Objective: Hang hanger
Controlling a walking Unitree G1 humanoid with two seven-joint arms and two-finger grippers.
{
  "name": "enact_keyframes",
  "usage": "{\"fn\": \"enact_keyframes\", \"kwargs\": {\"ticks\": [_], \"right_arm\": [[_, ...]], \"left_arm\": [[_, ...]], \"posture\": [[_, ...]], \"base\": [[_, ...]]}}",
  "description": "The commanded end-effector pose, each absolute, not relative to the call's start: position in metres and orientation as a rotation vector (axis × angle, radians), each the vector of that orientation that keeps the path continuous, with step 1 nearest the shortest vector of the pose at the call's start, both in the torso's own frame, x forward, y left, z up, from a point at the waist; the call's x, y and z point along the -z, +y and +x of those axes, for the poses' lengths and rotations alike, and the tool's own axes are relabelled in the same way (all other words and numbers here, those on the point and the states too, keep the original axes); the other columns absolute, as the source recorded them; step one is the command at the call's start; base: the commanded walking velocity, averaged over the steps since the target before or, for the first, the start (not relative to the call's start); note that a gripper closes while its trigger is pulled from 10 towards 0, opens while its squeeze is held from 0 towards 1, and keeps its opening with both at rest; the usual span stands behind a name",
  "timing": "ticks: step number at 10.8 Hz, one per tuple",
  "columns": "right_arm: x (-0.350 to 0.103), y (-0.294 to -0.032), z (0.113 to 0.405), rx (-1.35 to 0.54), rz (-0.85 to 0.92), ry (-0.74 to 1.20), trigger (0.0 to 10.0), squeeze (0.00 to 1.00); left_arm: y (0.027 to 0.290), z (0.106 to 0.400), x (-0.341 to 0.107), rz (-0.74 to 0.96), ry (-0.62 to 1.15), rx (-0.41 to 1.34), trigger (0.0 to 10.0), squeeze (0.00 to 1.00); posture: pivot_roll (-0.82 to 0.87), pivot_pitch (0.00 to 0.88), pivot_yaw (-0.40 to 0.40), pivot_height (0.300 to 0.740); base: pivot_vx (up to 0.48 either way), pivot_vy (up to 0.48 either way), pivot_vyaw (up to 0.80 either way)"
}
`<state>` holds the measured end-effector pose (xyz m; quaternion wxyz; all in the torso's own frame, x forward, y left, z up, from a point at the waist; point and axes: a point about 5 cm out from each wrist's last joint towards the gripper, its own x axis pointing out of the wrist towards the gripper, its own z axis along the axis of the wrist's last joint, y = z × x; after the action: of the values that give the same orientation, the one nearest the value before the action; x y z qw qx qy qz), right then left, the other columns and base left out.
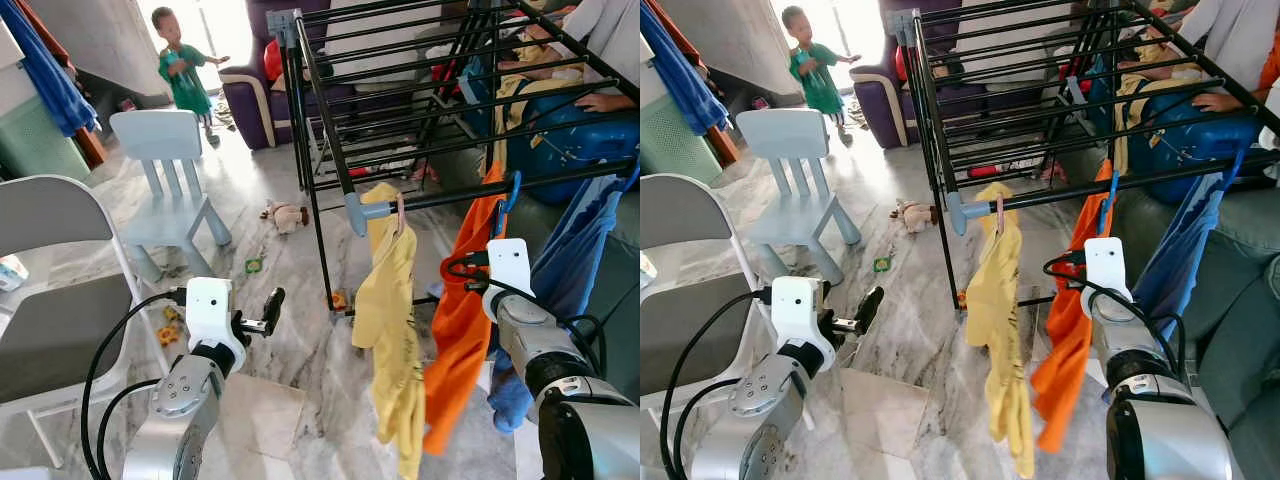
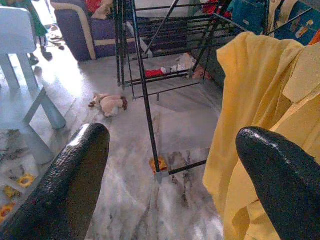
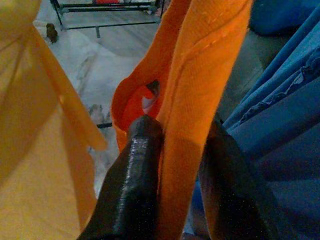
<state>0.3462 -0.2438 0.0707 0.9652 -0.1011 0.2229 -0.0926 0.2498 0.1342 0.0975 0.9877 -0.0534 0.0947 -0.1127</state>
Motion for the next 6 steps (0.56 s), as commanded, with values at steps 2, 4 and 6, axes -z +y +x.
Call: {"fn": "enact_keyframes", "kwargs": {"ticks": [2,4,6], "right_arm": [[-0.0783,-0.2427,0.3516,0.199,-0.211,0.42,0.0,0.0],[-0.0797,-0.2456,0.3515,0.211,-0.216,0.41,0.0,0.0],[-0.0845,-0.2477,0.353,0.223,-0.231,0.374,0.0,0.0]], "left_arm": [[0.1378,0.2517,-0.096,-0.087,0.198,0.207,10.0,0.0],[0.137,0.2525,-0.096,-0.086,0.194,0.204,10.0,0.0],[0.1364,0.2527,-0.0955,-0.089,0.192,0.204,10.0,0.0]], "posture": [[-0.09,0.0,0.101,0.74],[-0.09,0.0,0.098,0.74],[-0.09,0.0,0.096,0.74]], "base": [[0.0,0.0,0.0],[0.0,0.0,0.0],[0.0,0.0,0.0]]}}
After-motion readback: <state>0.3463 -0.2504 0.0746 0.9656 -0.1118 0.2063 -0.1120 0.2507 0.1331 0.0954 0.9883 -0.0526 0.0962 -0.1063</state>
